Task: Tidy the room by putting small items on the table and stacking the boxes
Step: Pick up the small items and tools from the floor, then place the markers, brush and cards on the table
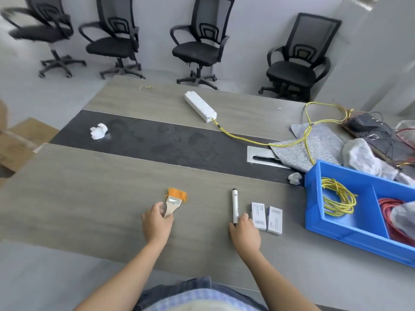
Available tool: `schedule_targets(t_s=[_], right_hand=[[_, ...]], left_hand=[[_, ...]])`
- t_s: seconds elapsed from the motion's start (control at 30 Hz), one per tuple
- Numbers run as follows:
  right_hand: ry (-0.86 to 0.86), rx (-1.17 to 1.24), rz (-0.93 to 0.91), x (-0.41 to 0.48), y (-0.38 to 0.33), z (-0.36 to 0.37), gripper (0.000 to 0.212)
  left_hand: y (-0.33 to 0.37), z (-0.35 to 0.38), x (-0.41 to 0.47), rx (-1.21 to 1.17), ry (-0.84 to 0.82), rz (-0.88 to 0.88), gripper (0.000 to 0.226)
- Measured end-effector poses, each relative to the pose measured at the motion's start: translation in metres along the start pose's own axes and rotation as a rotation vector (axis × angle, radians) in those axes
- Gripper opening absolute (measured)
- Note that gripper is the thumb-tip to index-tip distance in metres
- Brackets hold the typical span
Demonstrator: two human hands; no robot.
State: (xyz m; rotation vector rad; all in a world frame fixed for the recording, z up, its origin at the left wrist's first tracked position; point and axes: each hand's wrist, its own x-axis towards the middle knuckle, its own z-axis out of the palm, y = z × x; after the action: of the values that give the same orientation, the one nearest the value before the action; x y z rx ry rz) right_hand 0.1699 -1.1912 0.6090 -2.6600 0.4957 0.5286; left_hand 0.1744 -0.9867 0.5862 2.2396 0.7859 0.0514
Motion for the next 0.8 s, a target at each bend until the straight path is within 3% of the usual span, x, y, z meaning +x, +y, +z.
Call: schedule_targets(t_s=[0.13,0.23,0.43,0.63,0.8], right_hand=[[0.056,-0.073,-0.080,-0.008,0.000,-0.010,0.026],[0.100,-0.072,-0.268,-0.018,-0.009,-0.014,0.042],[0.013,0.203,-0.699,-0.061,-0.016,0.028,0.028],[-0.308,0.170,-0.882,-0.104,-0.011,0.068,0.045],[-0.447,-0.051,-0.932,-0.124,-0.014,0.080,0.058]], left_hand=[[-0.009,-0.003,-0.009,-0.109,0.071,-0.058,0.036],[-0.017,-0.014,-0.024,-0.228,0.146,-0.130,0.032],[-0.043,-0.051,-0.091,-0.323,0.312,-0.288,0.035],[-0.105,-0.079,-0.162,-0.290,0.433,-0.564,0.039],[-0.121,-0.088,-0.174,-0.350,0.365,-0.600,0.046]])
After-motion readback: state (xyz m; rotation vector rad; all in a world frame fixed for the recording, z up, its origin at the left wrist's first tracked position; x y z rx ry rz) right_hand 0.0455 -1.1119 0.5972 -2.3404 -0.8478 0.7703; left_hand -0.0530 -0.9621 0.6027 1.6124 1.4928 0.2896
